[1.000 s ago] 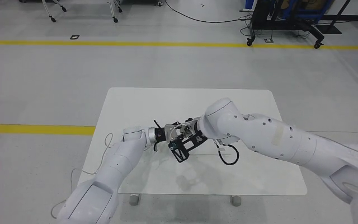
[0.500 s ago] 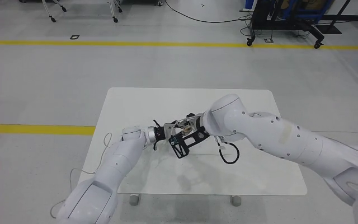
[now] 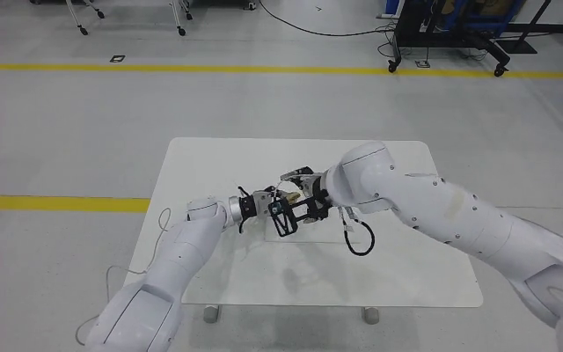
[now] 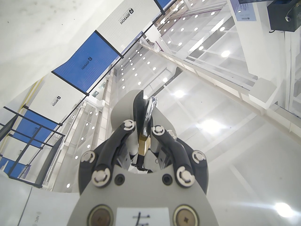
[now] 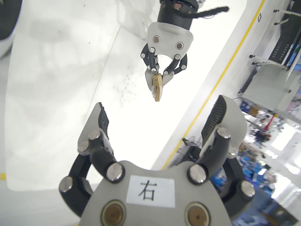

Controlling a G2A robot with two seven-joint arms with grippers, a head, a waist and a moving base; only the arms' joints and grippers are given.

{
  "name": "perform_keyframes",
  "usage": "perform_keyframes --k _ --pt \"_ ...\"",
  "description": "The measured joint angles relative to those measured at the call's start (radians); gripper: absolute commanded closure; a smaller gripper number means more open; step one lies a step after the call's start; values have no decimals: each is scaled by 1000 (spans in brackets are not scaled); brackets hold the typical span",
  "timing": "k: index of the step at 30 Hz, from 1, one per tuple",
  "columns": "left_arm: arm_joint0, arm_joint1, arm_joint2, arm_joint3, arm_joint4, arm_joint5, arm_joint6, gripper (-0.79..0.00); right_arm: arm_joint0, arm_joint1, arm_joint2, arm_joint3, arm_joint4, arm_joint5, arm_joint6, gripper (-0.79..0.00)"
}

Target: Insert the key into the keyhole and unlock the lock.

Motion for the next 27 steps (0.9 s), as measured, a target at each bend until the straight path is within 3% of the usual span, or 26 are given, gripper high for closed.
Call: perform_keyframes --k 4,6,8,10,11,12,16,21,27 --pt "1 6 -10 -3 1 -4 2 0 -127 45 126 142 153 -3 -357 -785" --pt "2 8 -15 -6 0 -6 3 0 -204 65 174 227 244 -71 -533 -634" --pt "3 11 -19 -10 2 -11 9 0 -261 73 186 296 332 -146 -622 -419" --pt "4 12 -20 -14 7 -21 17 0 -290 72 187 339 416 -198 -646 -372" --pt "5 14 -21 -17 12 -27 23 0 -299 71 186 362 456 -216 -643 -55" --pt "5 15 -23 -18 15 -32 27 0 -302 69 184 373 478 -219 -636 0" --pt "7 21 -37 -20 12 -54 45 0 -299 64 156 349 537 -217 -570 0" --pt "8 21 -41 -20 5 -54 47 0 -243 57 93 308 586 -217 -398 0" --pt "21 23 -42 -46 14 -75 72 0 -195 34 19 312 691 -217 -302 0"
